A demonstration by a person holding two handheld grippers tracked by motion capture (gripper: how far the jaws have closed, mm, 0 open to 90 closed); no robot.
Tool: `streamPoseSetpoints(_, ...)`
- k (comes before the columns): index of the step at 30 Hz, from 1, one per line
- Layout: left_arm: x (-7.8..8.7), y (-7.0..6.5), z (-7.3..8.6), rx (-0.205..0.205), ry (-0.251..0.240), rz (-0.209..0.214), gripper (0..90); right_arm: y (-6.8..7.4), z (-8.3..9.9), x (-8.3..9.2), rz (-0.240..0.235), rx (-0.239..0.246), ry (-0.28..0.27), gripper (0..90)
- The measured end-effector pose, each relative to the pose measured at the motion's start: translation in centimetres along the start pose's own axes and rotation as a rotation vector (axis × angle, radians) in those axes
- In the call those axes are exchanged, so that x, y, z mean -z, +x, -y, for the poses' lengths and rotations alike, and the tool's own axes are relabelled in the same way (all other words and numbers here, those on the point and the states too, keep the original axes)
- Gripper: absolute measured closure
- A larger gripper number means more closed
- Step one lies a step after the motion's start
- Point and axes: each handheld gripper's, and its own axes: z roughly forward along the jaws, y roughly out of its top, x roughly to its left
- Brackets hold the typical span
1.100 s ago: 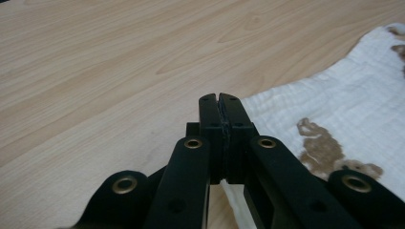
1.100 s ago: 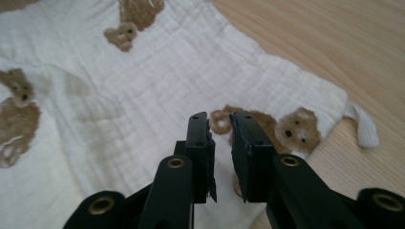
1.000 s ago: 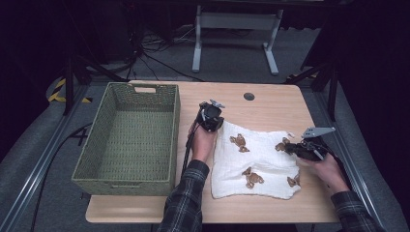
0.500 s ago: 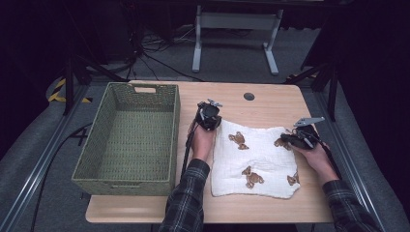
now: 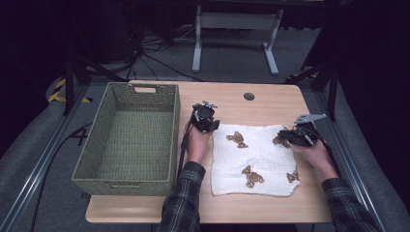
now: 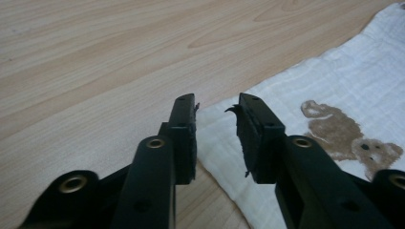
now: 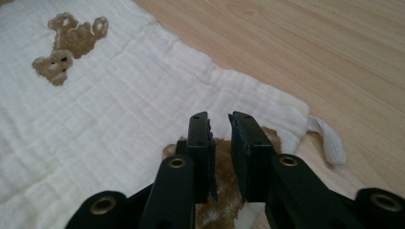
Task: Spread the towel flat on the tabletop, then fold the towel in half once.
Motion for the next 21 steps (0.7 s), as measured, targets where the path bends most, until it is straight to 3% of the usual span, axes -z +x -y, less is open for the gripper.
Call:
streamPoseSetpoints(9,-0.7,0.3,0.4,0.001,0.026,-0.003,59.4,-1.1,-0.9,-0.8,-0.003,-0.015,-0.010,75.0)
streamPoseSetpoints(16,-1.5,0.6,0.5,-0.002,0.051,-0.008,54.2,-2.5,-1.6,-1.8,0.031,-0.027,0.004,69.7)
streamPoseSetpoints(21,-2.1,0.9,0.4,-0.001,0.061,-0.013,51.9,-3.9,-1.4,-2.2,0.055,-0.061,0.016,66.8)
